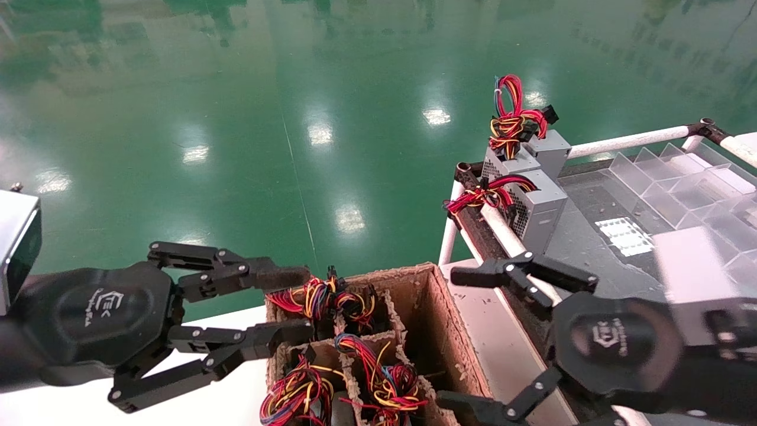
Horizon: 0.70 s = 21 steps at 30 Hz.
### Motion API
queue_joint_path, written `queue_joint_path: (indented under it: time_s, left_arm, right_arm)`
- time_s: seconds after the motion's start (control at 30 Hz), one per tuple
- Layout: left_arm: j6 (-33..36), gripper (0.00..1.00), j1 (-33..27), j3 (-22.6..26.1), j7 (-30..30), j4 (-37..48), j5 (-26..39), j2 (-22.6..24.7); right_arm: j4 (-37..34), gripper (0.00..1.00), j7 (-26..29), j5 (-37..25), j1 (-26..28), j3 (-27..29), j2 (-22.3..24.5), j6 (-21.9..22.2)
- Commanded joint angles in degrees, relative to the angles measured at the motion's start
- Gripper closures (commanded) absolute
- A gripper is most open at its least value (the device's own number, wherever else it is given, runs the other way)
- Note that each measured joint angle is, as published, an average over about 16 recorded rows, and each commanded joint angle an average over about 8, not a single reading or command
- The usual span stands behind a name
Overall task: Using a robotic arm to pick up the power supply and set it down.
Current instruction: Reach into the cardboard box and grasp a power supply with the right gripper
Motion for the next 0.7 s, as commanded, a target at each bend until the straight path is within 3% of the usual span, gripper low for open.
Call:
queue_joint_path:
  time_s: [0.03,0.27,0.47,0.53,0.7]
  left_arm:
    - [0.0,0.00,0.0,0.0,0.0,0.0,0.0,0.0]
    - [0.0,0.00,0.0,0.0,0.0,0.0,0.0,0.0]
    - [0.0,0.00,0.0,0.0,0.0,0.0,0.0,0.0]
    - [0.0,0.00,0.0,0.0,0.0,0.0,0.0,0.0]
    - [0.0,0.00,0.0,0.0,0.0,0.0,0.0,0.0]
  right_arm:
    - [-0.6,0.00,0.3,-0.6,-0.2,-0.6,-0.5,0.1]
    - [3.0,0.00,3.0,-8.4,1.3,-7.5,-6.2,-1.3]
    - [3.4,0.00,4.7,-11.5,1.5,-11.7,-10.2,-2.1]
    - [3.2,0.19,5.0,-12.2,1.3,-12.8,-11.3,-2.1]
    - [2.8,0.81,4.9,-13.8,0.4,-15.0,-13.6,-1.8]
